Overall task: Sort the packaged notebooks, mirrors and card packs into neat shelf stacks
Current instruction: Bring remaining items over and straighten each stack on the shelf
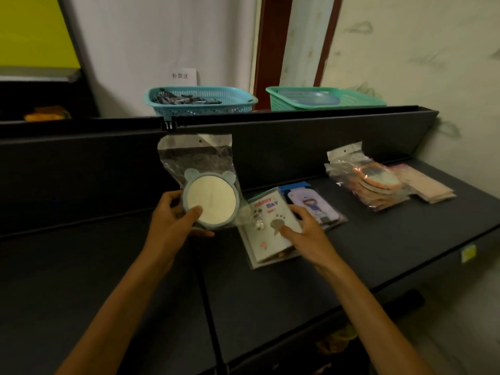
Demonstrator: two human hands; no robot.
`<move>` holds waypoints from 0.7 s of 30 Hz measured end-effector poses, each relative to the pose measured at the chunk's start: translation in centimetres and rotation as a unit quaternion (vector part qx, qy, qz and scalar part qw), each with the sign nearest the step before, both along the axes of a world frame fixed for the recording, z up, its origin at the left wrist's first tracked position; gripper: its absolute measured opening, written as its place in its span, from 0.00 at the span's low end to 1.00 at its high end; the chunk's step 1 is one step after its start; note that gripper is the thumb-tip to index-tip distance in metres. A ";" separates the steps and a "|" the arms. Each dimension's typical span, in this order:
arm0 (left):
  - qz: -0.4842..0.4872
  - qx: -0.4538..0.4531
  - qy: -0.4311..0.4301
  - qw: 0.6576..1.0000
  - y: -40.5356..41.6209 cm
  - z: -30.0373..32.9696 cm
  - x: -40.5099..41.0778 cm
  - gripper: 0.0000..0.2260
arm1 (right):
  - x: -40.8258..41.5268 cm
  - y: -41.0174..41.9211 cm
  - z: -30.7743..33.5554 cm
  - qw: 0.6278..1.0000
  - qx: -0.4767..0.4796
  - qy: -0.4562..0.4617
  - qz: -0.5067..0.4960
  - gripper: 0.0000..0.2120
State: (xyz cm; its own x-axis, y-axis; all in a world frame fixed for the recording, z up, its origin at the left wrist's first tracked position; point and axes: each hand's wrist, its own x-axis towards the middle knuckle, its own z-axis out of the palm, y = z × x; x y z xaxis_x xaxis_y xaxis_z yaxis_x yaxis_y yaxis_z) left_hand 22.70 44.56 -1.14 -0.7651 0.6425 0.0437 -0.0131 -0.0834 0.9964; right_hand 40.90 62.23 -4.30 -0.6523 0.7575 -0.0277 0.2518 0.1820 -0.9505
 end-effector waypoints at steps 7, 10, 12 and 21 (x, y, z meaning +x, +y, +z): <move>-0.018 0.033 0.021 0.999 0.3 0.7 0.4 0.20 | -0.1 0.3 0.3 0.993 0.085 -0.079 -0.010 0.27; -0.012 0.033 0.018 0.999 0.0 0.7 0.8 0.20 | 0.1 -0.1 0.2 0.982 0.146 -0.119 -0.023 0.27; -0.016 0.024 0.022 0.999 0.0 0.6 1.0 0.20 | 0.5 0.0 -0.2 0.965 0.196 -0.172 -0.030 0.31; -0.021 -0.012 0.032 0.999 3.2 0.5 3.3 0.20 | 5.3 3.9 1.2 0.907 0.375 -0.188 -0.033 0.24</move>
